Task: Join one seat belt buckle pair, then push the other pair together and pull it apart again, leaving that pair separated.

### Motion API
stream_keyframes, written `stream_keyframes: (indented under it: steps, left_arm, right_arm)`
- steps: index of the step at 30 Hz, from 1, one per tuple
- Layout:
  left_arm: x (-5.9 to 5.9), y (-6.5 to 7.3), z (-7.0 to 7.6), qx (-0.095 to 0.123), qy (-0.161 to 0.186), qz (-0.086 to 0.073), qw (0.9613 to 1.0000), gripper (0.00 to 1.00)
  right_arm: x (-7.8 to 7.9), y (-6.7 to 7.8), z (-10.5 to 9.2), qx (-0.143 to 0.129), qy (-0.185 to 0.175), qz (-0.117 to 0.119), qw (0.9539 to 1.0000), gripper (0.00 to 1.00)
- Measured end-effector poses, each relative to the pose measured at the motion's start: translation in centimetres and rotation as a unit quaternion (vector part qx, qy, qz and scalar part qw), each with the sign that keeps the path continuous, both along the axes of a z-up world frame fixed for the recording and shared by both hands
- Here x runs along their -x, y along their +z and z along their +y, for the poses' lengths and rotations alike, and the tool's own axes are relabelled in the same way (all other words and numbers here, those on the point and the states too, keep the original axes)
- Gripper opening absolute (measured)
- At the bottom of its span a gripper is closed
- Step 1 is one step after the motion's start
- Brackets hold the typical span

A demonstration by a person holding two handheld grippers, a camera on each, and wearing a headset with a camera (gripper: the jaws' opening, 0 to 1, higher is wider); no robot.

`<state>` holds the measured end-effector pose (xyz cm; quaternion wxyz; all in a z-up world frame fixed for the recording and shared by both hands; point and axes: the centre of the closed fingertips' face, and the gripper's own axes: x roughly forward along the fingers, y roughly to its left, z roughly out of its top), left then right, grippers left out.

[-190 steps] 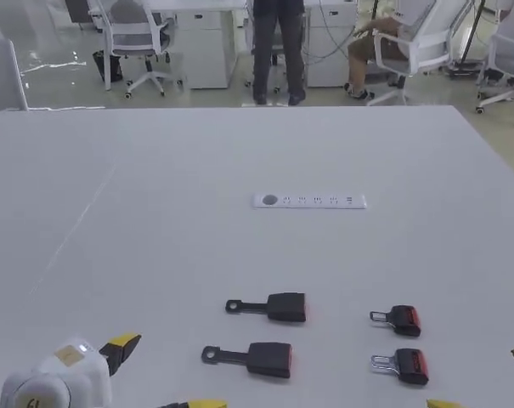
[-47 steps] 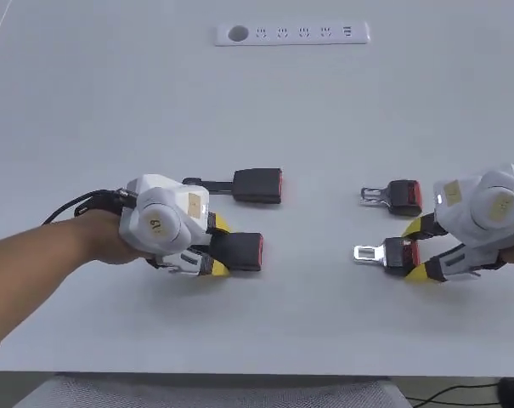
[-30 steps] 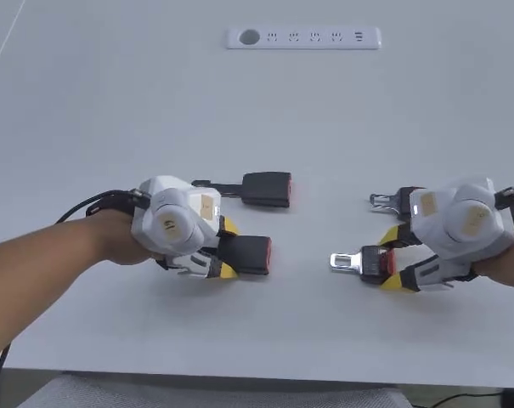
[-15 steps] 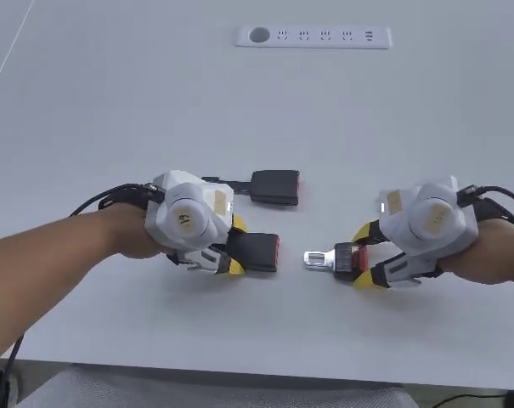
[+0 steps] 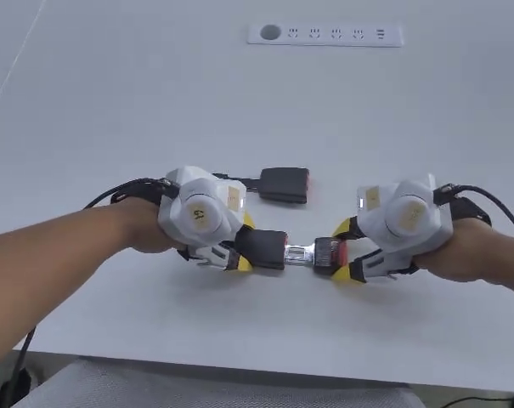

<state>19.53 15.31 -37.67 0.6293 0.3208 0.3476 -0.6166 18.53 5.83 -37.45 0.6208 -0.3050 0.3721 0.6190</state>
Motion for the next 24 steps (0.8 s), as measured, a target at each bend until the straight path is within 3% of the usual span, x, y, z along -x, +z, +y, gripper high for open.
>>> stream_keyframes:
  steps: [5, 8, 20, 24]
  left_arm:
    - [0.1, 0.2, -0.1, 0.0, 0.002, 0.002, 1.0, 0.34]
    - [0.1, 0.2, -0.1, -0.001, 0.001, 0.001, 1.0, 0.34]
    - [0.0, 0.1, -0.1, -0.013, -0.013, 0.001, 0.9998, 0.33]
    - [0.0, 0.2, -0.1, -0.003, -0.006, 0.001, 1.0, 0.33]
  right_arm:
    - [0.2, 0.0, 1.2, -0.012, -0.001, 0.0, 0.9999, 0.34]
    - [0.2, 0.0, 1.2, -0.008, 0.001, 0.0, 1.0, 0.34]
    - [0.1, 0.1, 2.1, -0.038, -0.009, 0.001, 0.9992, 0.32]
    - [0.1, 0.1, 2.3, -0.04, -0.021, 0.001, 0.999, 0.32]
